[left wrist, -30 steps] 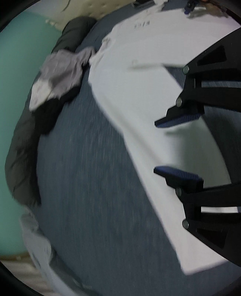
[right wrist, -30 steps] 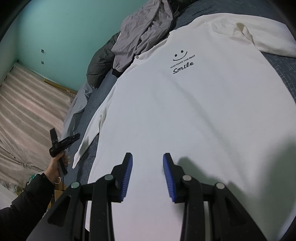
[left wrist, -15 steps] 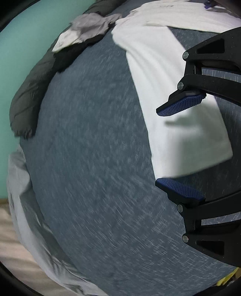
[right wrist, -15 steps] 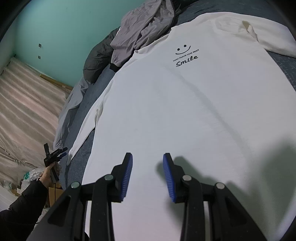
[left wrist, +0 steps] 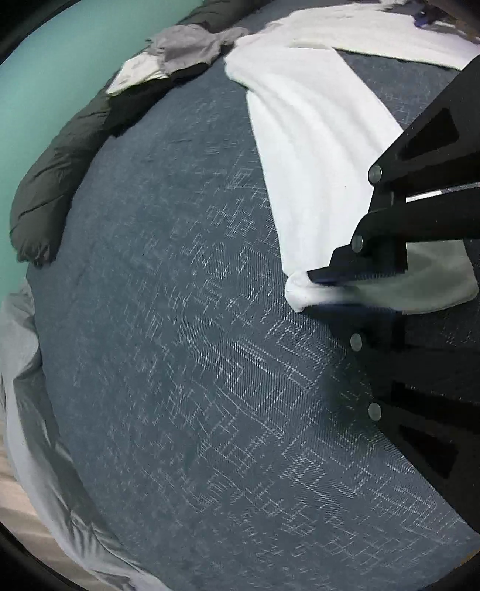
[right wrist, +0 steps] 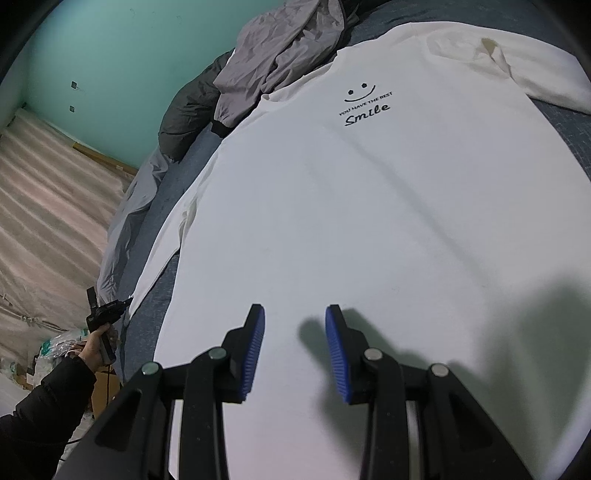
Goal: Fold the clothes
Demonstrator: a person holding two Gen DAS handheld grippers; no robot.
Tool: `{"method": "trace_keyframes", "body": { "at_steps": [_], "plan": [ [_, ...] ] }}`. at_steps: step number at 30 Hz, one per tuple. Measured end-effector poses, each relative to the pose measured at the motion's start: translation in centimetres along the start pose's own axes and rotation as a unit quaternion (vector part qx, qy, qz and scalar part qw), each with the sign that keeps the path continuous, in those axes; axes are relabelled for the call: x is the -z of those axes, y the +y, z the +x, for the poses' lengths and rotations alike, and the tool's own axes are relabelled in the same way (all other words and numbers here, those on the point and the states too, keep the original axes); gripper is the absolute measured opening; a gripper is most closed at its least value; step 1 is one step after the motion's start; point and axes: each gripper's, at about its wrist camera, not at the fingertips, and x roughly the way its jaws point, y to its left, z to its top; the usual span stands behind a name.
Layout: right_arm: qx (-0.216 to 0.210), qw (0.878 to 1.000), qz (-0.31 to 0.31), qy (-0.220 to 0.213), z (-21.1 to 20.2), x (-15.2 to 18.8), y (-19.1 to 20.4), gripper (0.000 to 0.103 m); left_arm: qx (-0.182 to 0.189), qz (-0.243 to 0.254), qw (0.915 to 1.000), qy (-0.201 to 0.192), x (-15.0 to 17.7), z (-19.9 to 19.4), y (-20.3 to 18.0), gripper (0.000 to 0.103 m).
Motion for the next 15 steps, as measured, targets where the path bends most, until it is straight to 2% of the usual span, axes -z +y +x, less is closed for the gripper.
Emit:
{"method": "trace_keyframes", "body": {
  "at_steps": [2, 8, 15],
  "plan": [
    [0.002, 1.000, -0.001, 0.001, 0.1, 0.0, 0.1, 0.034, -0.003, 0.014, 0.9999, -0.009, -0.5, -0.6, -0.4, 0.006],
    [0.009, 1.000, -0.003, 0.002, 0.3, 0.0, 0.2, 0.034, -0.013, 0.003, 0.9980, -0.061, -3.7, -3.8, 0.1, 0.005],
    [0.025, 1.000, -0.013, 0.010, 0.8, 0.2, 0.4, 0.034, -0.018, -0.001, 0.9968, -0.078, -8.3, -4.7, 0.2, 0.005]
  ]
}}
